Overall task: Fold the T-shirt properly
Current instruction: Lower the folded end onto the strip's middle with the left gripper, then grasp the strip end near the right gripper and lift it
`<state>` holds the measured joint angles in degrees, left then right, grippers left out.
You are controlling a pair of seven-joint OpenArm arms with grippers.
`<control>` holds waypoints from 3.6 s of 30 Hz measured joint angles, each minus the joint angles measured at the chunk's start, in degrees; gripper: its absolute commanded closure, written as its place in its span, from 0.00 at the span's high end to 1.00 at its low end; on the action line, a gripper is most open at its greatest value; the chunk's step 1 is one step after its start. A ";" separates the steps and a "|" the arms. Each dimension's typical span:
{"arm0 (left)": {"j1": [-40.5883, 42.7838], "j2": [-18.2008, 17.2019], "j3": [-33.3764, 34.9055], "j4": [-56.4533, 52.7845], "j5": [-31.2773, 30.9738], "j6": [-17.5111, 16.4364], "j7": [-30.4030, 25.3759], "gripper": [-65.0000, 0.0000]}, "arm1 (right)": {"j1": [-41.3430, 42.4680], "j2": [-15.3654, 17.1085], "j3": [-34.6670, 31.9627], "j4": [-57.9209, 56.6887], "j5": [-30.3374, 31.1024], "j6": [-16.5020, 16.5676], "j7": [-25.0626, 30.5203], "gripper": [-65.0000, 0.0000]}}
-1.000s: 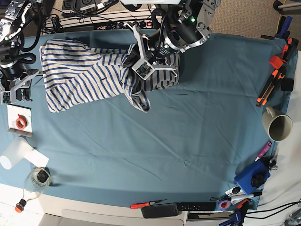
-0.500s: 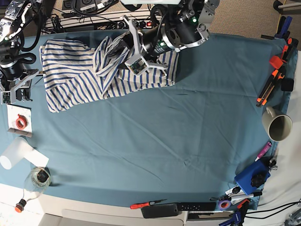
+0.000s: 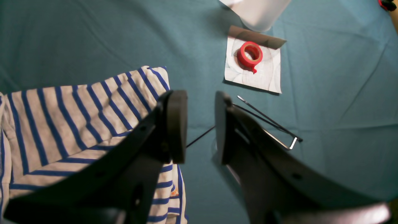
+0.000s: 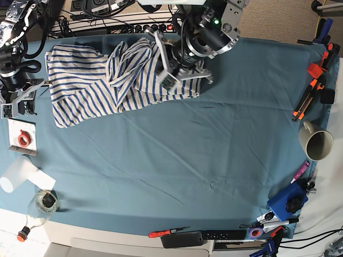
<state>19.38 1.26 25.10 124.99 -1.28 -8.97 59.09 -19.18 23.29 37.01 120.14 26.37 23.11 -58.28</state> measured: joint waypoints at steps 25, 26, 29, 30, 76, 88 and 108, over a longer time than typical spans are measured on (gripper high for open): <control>-3.21 0.02 0.00 -14.27 1.46 -1.36 -2.60 0.00 | 5.40 -0.13 0.15 -24.50 12.37 6.60 -9.53 0.25; -3.23 0.02 0.00 -14.27 1.49 -1.36 -2.60 0.00 | 5.97 -0.17 0.15 -25.14 14.58 7.26 -11.67 0.25; -3.21 0.02 0.00 -14.27 1.46 -1.36 -2.60 0.00 | 6.58 -0.15 0.15 -25.29 15.72 7.82 -13.25 0.25; -3.21 0.02 0.00 -14.27 1.49 -1.36 -2.60 0.00 | 6.64 -0.15 0.13 -25.29 14.99 7.80 -12.79 0.25; -4.00 0.15 0.00 -14.27 1.49 -1.33 -3.89 0.00 | 7.61 6.38 2.29 -44.37 33.68 14.32 -20.04 0.50; -4.00 0.15 0.00 -14.27 1.49 -1.36 -3.89 0.00 | 7.91 7.21 2.34 -47.08 44.63 16.17 -22.47 0.50; -4.00 0.15 0.00 -14.27 -0.70 -1.33 -5.40 0.00 | 8.63 2.38 2.54 -46.95 43.25 16.85 -21.11 0.50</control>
<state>15.38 1.41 25.10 110.72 -1.98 -10.31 53.69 -10.55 25.67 39.55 73.19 69.63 39.97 -79.40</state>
